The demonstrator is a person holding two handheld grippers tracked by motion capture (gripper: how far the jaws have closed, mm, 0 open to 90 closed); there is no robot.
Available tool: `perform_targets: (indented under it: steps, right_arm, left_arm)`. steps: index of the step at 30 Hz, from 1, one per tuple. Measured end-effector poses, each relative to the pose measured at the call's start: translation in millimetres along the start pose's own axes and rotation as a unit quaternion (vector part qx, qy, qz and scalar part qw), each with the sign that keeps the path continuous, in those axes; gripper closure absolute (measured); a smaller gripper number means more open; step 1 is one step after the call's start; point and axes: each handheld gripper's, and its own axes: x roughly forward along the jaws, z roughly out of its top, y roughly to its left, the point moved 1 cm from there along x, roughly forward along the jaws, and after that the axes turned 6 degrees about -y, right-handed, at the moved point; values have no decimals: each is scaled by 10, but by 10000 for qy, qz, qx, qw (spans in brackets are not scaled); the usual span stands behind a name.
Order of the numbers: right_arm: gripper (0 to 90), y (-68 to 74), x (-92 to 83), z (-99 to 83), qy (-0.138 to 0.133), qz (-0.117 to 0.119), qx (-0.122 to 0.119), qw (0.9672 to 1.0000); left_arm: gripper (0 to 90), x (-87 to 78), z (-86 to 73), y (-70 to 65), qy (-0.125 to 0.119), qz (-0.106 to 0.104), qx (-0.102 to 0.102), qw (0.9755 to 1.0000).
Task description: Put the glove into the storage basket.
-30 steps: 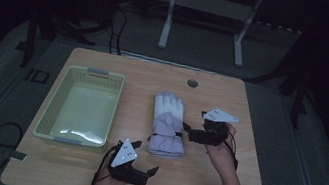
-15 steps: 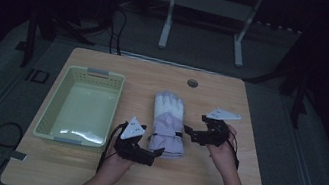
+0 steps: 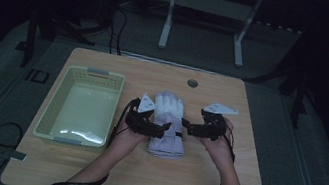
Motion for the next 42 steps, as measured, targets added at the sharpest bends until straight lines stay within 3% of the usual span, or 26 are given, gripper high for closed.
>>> perform_targets:
  steps: [1, 5, 7, 10, 12, 14, 17, 18, 20, 24, 28, 29, 30, 32, 33, 36, 39, 42]
  right_arm:
    - [108, 9, 25, -7, 6, -82, -27, 10000]
    - [159, 28, 101, -54, -37, 17, 100, 9999]
    - [188, 43, 158, -95, 30, -6, 87, 10000]
    - [224, 58, 250, -181, 249, -4, 151, 9996]
    - [236, 64, 317, -247, 515, -88, 147, 9985]
    - [260, 72, 369, -307, 659, 34, 233, 9975]
    - [300, 64, 421, -367, 827, 153, 394, 9957]
    - [301, 53, 436, -379, 870, 189, 483, 9949]
    - [295, 44, 462, -403, 1007, 230, 426, 9937]
    - [298, 9, 538, -428, 1291, 457, 642, 9885]
    - [369, -88, 592, -456, 1568, 833, 1288, 9756]
    - [467, -110, 603, -467, 1591, 1066, 1467, 9705]
    - [467, -110, 603, -467, 1591, 1066, 1467, 9705]
    - [561, -105, 609, -476, 1584, 1182, 1548, 9680]
    - [592, -90, 603, -471, 1561, 1188, 1493, 9691]
    - [656, -43, 586, -449, 1548, 1091, 1295, 9733]
    - [716, -4, 578, -422, 1551, 979, 1180, 9759]
    - [755, 39, 561, -408, 1514, 875, 1057, 9789]
  left_arm:
    - [115, 16, -2, 21, 16, 75, -84, 9999]
    - [121, 80, -71, 97, 191, 113, -409, 9989]
    - [146, 118, -133, 123, 351, 222, -475, 9980]
    - [152, 194, -248, 163, 614, 129, -691, 9956]
    - [208, 256, -325, 168, 930, 208, -701, 9930]
    - [215, 297, -386, 189, 1106, 196, -767, 9907]
    - [230, 349, -453, 231, 1247, 119, -1028, 9868]
    - [230, 366, -476, 240, 1279, 69, -1033, 9864]
    - [230, 406, -529, 285, 1362, -109, -1258, 9826]
    - [232, 450, -591, 349, 1456, -352, -1466, 9778]
    - [273, 469, -609, 354, 1487, -506, -1571, 9750]
    - [376, 474, -615, 348, 1461, -607, -1633, 9738]
    - [376, 475, -617, 343, 1448, -680, -1613, 9739]
    - [507, 477, -605, 327, 1457, -875, -1646, 9716]
    - [571, 475, -592, 303, 1460, -839, -1569, 9732]
    - [646, 478, -560, 274, 1531, -823, -1463, 9739]
    - [715, 484, -552, 285, 1539, -857, -1546, 9722]
    - [772, 467, -545, 265, 1469, -860, -1429, 9750]
